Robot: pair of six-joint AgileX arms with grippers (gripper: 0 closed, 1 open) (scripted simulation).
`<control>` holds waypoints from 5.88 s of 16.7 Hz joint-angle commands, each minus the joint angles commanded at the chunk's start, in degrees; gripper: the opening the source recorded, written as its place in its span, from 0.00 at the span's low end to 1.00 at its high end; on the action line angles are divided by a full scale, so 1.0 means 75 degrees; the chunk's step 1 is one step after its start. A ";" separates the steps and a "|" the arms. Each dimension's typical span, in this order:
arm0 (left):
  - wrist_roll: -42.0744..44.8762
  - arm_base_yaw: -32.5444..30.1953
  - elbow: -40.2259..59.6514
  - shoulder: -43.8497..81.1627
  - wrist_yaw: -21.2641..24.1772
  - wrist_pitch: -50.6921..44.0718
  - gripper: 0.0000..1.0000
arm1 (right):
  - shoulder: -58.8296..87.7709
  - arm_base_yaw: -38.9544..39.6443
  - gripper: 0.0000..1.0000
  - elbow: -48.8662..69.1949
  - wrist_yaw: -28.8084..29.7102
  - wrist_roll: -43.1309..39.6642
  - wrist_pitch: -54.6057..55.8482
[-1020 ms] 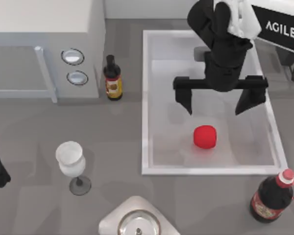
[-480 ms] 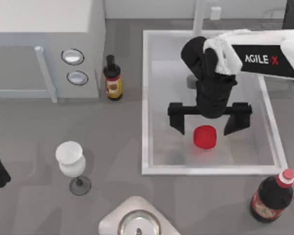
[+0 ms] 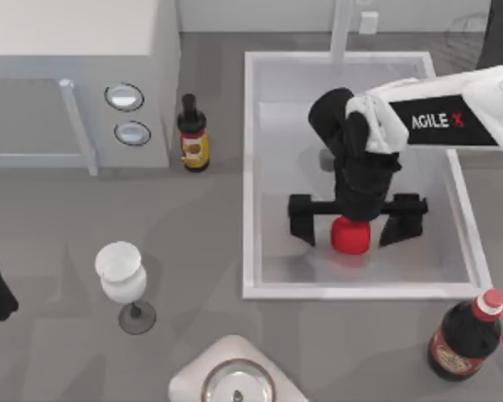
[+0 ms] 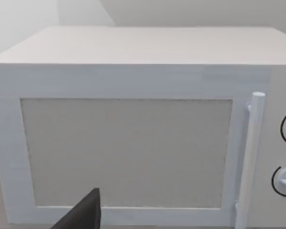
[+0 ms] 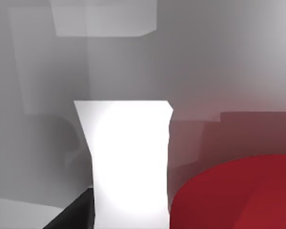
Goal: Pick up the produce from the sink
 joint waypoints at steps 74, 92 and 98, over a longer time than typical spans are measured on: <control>0.0000 0.0000 0.0000 0.0000 0.0000 0.0000 1.00 | -0.3843 -0.3761 0.00 0.0020 -0.0036 -0.3812 -0.3827; 0.0000 0.0000 0.0000 0.0000 0.0000 0.0000 1.00 | -0.3698 -0.3764 0.68 -0.1347 -0.0039 -0.3807 -0.2352; 0.0000 0.0000 0.0000 0.0000 0.0000 0.0000 1.00 | -0.3698 -0.3764 1.00 -0.1347 -0.0039 -0.3807 -0.2352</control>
